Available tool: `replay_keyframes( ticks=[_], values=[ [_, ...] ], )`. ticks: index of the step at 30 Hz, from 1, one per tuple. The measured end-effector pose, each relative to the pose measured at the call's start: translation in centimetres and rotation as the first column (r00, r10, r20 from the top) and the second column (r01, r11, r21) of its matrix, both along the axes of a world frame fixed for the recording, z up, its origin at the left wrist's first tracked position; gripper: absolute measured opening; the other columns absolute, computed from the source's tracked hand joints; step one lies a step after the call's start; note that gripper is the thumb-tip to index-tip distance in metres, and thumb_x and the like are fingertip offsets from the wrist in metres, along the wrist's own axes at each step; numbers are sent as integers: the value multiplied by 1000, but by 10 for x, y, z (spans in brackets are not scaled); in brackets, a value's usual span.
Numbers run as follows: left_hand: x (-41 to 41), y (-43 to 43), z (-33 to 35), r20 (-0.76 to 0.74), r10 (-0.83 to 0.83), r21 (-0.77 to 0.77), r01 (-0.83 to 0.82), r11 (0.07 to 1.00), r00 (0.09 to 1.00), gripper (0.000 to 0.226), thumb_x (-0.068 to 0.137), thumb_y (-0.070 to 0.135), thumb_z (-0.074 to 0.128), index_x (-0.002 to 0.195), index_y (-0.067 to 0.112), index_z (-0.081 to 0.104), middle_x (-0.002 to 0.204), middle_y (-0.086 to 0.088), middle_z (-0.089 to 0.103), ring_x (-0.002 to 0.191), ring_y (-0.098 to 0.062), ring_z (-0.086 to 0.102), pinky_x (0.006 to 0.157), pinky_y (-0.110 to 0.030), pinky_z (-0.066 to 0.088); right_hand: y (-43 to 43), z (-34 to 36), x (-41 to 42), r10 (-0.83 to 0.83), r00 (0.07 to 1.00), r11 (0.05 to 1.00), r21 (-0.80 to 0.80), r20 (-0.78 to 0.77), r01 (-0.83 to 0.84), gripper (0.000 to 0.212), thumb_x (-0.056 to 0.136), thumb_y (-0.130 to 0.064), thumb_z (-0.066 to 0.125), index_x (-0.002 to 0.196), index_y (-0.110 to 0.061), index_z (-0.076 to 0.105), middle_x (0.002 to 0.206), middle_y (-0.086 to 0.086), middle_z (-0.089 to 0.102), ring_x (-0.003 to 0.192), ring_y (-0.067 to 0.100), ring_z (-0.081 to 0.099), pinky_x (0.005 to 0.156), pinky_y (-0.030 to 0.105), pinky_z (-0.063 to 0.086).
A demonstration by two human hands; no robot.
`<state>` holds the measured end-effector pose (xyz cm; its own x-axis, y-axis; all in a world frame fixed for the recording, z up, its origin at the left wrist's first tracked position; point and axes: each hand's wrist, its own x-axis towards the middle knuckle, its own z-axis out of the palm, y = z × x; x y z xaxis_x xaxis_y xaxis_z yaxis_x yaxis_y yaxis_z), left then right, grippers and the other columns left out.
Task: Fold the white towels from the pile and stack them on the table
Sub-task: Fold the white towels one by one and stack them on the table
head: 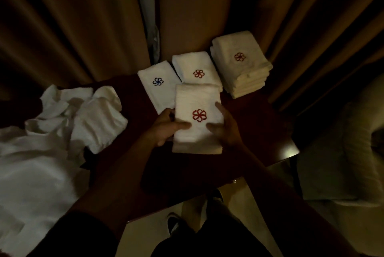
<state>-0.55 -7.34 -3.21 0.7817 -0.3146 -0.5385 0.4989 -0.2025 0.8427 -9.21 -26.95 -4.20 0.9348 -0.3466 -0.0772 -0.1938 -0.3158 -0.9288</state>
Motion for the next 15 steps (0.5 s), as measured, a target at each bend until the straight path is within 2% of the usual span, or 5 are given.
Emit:
replay_keyframes(
  ticks=[1,5,8,12,15],
  values=[
    [5,-5,6,6,7,3,-7,1000,1000,70,63,20,93,121,21,54,116,1,70,103,-19,69,80,-46,61,-6,1,9,27,999,999,-41,37,-25,69,82,-3,78,144,-6,47,144,8,48,125,-1,46,101,20,47],
    [32,-28,22,31,62,17,-63,998,998,62,71,15,88,120,19,51,114,2,65,102,-18,66,76,-44,61,-29,10,48,40,997,999,5,59,-40,64,82,-7,78,141,-9,53,138,0,54,126,10,55,101,41,53],
    [59,-48,28,48,87,32,-88,996,995,61,71,16,88,119,20,51,114,2,65,101,-19,66,79,-48,60,-49,15,82,81,994,997,-15,68,-80,61,83,0,76,139,-4,53,137,-18,47,126,-5,49,107,42,47],
    [100,-76,34,46,157,36,-159,987,986,63,72,11,87,122,17,50,115,-1,64,99,-17,65,70,-37,59,-73,19,138,112,993,993,-43,35,-111,64,83,-3,76,142,-12,52,145,1,49,136,17,46,111,47,44],
    [131,-91,35,28,198,41,-200,979,980,60,74,12,86,121,18,49,114,1,63,98,-16,64,65,-35,56,-87,17,180,158,987,987,-36,18,-157,65,83,-2,73,143,-13,51,146,8,49,133,21,50,108,47,46]
  ],
)
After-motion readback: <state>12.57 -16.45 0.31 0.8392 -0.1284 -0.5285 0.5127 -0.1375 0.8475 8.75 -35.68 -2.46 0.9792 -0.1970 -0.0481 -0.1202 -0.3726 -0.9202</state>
